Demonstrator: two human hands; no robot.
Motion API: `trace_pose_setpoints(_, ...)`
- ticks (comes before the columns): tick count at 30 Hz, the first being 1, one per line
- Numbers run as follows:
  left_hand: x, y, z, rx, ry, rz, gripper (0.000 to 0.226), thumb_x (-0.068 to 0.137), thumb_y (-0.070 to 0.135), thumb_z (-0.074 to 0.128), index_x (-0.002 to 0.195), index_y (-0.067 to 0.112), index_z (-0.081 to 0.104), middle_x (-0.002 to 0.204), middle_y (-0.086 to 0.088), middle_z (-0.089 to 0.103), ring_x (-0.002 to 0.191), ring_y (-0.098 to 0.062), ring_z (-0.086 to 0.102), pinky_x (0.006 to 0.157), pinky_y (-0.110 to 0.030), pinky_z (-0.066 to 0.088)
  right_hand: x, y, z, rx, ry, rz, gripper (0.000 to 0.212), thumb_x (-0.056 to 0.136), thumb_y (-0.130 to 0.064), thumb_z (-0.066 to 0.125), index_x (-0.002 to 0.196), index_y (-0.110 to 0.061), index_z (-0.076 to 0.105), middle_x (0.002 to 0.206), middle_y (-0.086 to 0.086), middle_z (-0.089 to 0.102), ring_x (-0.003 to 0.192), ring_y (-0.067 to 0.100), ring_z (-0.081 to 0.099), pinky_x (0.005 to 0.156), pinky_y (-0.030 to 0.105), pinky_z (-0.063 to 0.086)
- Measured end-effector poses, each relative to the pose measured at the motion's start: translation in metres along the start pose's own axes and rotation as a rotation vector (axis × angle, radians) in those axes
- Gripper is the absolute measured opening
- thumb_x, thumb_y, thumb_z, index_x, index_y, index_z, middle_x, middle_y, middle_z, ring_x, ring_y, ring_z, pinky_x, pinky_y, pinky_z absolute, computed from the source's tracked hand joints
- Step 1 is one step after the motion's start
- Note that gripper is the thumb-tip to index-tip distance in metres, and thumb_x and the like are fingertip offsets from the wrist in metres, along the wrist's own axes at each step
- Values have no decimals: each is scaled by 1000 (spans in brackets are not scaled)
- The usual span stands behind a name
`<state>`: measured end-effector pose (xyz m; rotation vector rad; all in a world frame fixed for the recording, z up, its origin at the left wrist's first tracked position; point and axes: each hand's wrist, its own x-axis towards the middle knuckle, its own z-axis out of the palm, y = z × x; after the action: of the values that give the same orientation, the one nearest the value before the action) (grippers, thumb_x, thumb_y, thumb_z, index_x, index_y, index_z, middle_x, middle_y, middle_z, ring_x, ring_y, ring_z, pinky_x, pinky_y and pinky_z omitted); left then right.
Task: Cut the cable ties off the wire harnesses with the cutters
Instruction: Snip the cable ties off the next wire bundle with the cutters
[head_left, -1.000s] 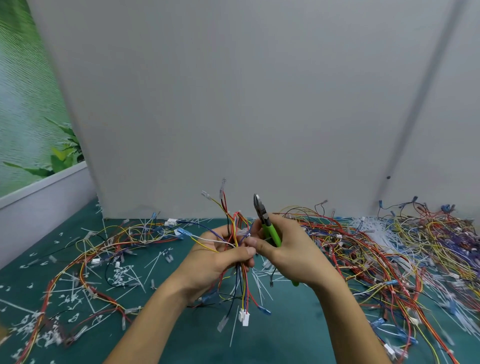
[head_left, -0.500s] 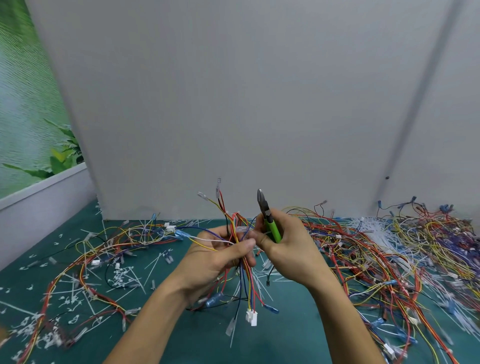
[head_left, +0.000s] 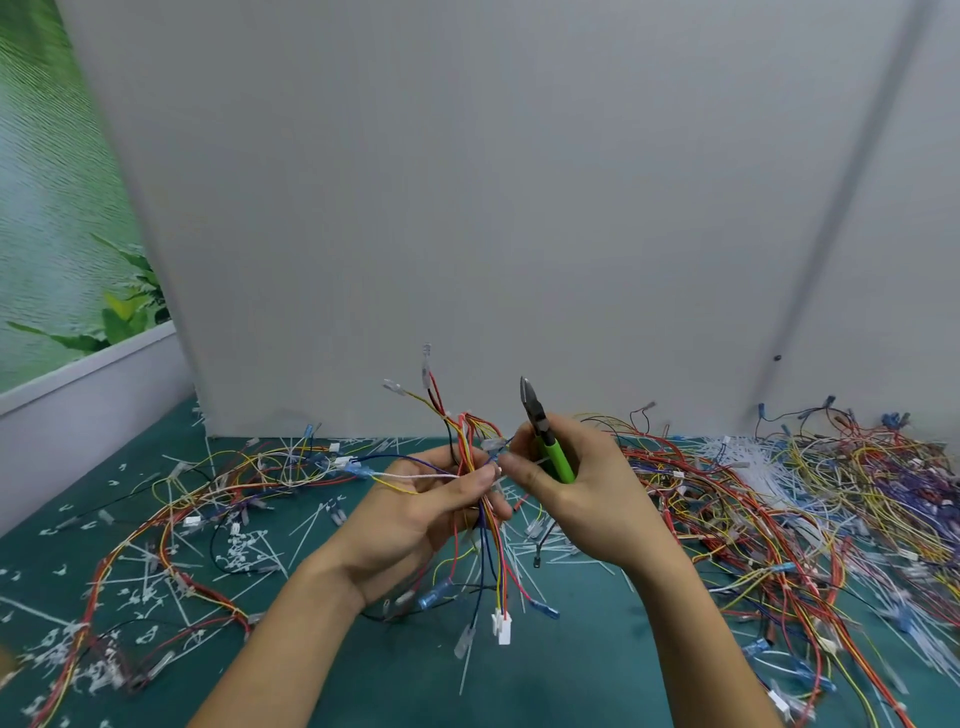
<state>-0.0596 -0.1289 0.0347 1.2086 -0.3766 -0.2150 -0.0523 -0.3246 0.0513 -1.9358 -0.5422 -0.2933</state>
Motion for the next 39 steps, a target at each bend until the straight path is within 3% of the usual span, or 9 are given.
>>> trace_pose_setpoints(4, 2, 0, -1, -164, -30, -36, 31, 70, 25, 92, 96, 14, 80, 85, -10, 73, 79, -19, 72, 72, -26, 58, 1, 1, 1, 66, -31, 69, 9, 98, -24, 70, 92, -18, 67, 79, 7, 67, 77, 28, 65, 77, 40, 55)
trace_pose_setpoints(10, 5, -1, -4, -340, -9, -50, 48, 50, 27, 102, 89, 11, 80, 101, -9, 75, 86, -22, 75, 73, -28, 61, 3, 8, 8, 494, 15, 233, 16, 100, -23, 65, 96, -9, 70, 80, 7, 70, 79, 24, 69, 77, 31, 60)
trace_pose_setpoints(16, 7, -1, -2, -259, 13, 90, 47, 59, 34, 98, 94, 9, 79, 129, -16, 66, 131, -32, 56, 115, -51, 40, 7, 5, 19, 823, -64, 364, 29, 92, -27, 65, 101, 0, 66, 91, 14, 70, 70, 28, 68, 69, 38, 59)
trace_pose_setpoints(18, 6, -1, -2, -258, -23, 104, 46, 65, 34, 94, 97, 6, 76, 140, -23, 58, 136, -37, 51, 116, -57, 36, 7, 4, 20, 857, -144, 368, 33, 96, -27, 64, 106, 5, 64, 95, 16, 69, 72, 27, 67, 70, 39, 58)
trace_pose_setpoints(25, 8, -2, -5, -245, 27, 100, 52, 59, 42, 97, 98, 15, 78, 104, -10, 73, 96, -26, 69, 90, -35, 56, 5, -1, 23, 929, -250, 464, 26, 90, -35, 66, 86, -10, 72, 88, 12, 66, 73, 24, 63, 78, 42, 51)
trace_pose_setpoints(28, 11, -4, -9, -284, 66, 106, 56, 54, 41, 99, 100, 18, 76, 93, -4, 67, 94, -25, 61, 97, -43, 43, 8, -3, 19, 982, -113, 486, 24, 94, -31, 66, 86, -9, 68, 81, 11, 66, 74, 27, 69, 75, 40, 60)
trace_pose_setpoints(31, 11, -1, -11, -341, 112, 102, 62, 48, 39, 101, 102, 23, 77, 85, 1, 60, 75, -12, 56, 81, -32, 36, 12, -5, 12, 1199, 104, 535, 29, 104, -28, 52, 84, -7, 57, 73, 14, 62, 80, 35, 75, 77, 49, 64)
trace_pose_setpoints(37, 11, 2, -12, -448, 66, 92, 46, 56, 32, 99, 92, 18, 72, 80, 0, 55, 63, -8, 49, 58, -16, 46, 13, 0, 1, 1598, 326, 509, 34, 104, -41, 45, 86, -12, 47, 72, 12, 55, 77, 33, 69, 87, 73, 50)
trace_pose_setpoints(39, 11, 2, -13, -466, 54, 102, 43, 61, 33, 97, 87, 18, 67, 79, 1, 50, 65, -10, 46, 64, -21, 41, 11, 1, 0, 1672, 333, 449, 32, 101, -42, 48, 86, -14, 45, 79, 13, 54, 82, 34, 67, 89, 79, 47)
